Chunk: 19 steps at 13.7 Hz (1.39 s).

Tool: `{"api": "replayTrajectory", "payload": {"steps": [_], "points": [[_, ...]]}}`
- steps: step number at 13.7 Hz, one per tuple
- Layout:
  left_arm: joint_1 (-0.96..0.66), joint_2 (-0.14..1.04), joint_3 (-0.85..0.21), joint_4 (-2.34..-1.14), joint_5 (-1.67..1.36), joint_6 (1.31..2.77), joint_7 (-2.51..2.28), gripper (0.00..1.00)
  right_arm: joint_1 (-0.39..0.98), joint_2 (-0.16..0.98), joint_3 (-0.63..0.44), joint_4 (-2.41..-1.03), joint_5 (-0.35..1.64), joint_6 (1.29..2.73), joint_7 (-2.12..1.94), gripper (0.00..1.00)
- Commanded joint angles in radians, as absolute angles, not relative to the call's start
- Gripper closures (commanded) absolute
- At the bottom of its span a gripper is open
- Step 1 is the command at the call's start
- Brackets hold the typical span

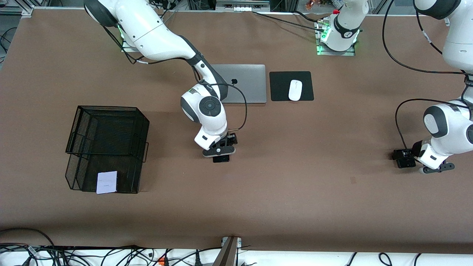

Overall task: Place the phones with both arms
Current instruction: 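Grasp the black phone with the right gripper while the left gripper closes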

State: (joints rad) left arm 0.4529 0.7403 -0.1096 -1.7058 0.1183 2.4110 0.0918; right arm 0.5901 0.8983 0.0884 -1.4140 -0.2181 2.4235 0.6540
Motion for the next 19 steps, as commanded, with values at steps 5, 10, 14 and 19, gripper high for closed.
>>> {"api": "replayTrajectory", "payload": {"steps": [5, 10, 14, 19], "points": [[0.414, 0.678, -0.135, -1.663, 0.144, 2.353, 0.098, 1.0, 0.584, 0.916, 0.091, -1.427, -0.25, 2.465, 0.65, 0.29], [0.324, 0.617, -0.155, -1.501, 0.134, 2.07, 0.094, 1.0, 0.581, 0.914, 0.089, -1.422, -0.262, 2.459, 0.635, 1.0], [0.321, 0.606, -0.196, -1.457, 0.129, 1.988, 0.039, 1.0, 0.534, 0.879, 0.103, -1.381, -0.25, 2.314, 0.609, 1.0], [0.308, 0.606, -0.205, -1.434, 0.123, 1.976, 0.025, 1.0, 0.468, 0.838, 0.106, -1.257, -0.114, 2.047, 0.418, 1.0]]}}
